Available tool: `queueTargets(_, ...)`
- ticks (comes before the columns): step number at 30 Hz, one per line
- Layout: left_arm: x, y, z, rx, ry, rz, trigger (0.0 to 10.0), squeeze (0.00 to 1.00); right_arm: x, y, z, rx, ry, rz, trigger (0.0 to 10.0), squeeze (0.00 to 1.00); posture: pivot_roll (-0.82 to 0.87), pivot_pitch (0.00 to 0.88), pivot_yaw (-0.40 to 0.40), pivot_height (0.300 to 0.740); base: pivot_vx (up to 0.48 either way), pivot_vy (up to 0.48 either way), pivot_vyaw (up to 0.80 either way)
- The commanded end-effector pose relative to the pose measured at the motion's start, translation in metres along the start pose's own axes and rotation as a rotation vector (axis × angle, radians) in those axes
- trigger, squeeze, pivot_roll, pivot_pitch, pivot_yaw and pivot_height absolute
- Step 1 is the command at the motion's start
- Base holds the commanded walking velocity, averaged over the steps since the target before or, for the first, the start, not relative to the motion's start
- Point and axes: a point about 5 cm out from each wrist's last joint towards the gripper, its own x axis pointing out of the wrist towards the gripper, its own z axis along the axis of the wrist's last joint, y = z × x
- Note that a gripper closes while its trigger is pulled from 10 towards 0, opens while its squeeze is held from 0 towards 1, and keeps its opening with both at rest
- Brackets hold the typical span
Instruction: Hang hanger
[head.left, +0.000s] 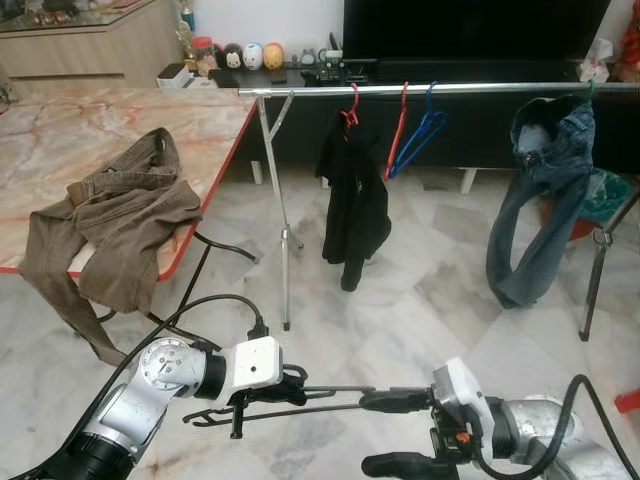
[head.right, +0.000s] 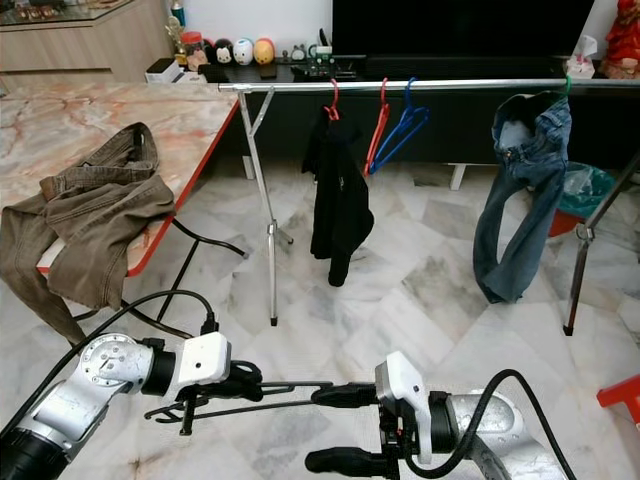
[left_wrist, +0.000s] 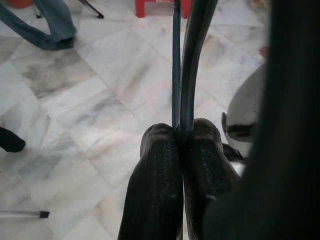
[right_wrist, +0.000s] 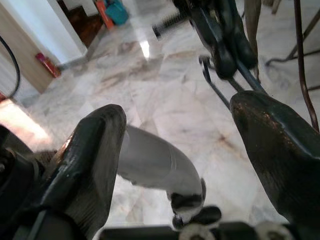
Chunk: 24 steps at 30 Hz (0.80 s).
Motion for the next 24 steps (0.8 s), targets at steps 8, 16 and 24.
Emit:
queueTargets(8,-0.004,-0.001,0.006,0.032,0.03,-0.047,10.0,0.0,-0.002,-0.035,0.016,-0.169,-0.018,-0.254,10.0,0.0,0.09,0.0,0.033,0.74,0.0,0.0,0.0)
queueTargets(16,-0.003,-0.002,0.006,0.033,0.039,-0.067,10.0,0.0,0.002,-0.037,0.026,-0.19,-0.066,-0.24,10.0,0.0,0.08,0.0,0.033,0.74,0.0,0.0,0.0)
queueTargets(24,-0.006,-0.001,0.011,0.047,0.053,-0.082,10.0,0.0,0.001,-0.024,0.003,-0.128,0.083,-0.053,10.0,0.0,0.09,0.0,0.026,0.74,0.0,0.0,0.0)
